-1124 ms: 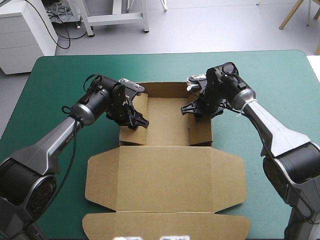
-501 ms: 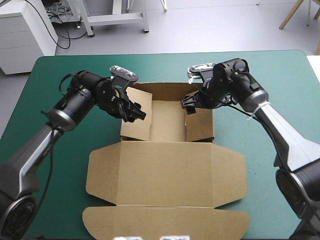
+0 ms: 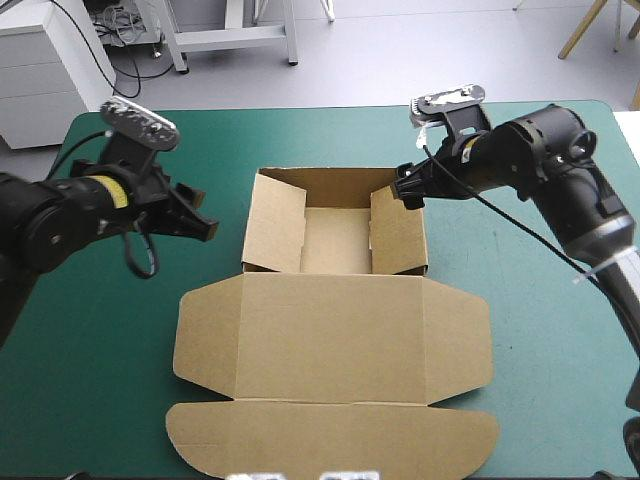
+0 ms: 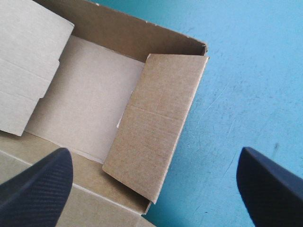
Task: Fold the box
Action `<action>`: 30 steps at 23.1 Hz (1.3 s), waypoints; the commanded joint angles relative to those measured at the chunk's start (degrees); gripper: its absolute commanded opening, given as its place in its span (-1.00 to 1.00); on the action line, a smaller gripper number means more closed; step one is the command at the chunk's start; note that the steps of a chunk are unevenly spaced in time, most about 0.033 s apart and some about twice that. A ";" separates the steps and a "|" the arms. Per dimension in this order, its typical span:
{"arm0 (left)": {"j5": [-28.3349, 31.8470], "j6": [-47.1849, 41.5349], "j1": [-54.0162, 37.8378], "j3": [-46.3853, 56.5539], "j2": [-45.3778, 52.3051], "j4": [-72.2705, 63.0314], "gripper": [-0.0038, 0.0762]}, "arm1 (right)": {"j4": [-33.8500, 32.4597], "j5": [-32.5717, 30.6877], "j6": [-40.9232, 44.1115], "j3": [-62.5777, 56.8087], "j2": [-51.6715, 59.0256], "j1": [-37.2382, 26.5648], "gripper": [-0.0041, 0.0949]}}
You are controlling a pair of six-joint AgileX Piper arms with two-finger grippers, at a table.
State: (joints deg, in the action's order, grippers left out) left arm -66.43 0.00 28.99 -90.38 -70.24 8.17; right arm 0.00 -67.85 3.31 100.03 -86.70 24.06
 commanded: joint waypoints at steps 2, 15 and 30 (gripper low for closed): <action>-3.87 3.64 0.43 -1.67 7.40 0.60 -0.53 | -1.99 2.88 -0.66 1.71 5.95 -0.11 0.82; -5.50 4.70 0.43 19.48 17.80 0.50 -0.93 | -2.83 1.71 2.67 1.71 0.48 -0.23 0.82; 14.26 2.71 0.43 42.09 18.48 -4.90 -0.93 | 9.76 2.99 -1.75 1.71 -21.66 -8.62 0.49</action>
State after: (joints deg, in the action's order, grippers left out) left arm -56.46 3.39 29.06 -46.96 -52.50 3.72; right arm 8.56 -66.43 2.52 100.03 -110.15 15.82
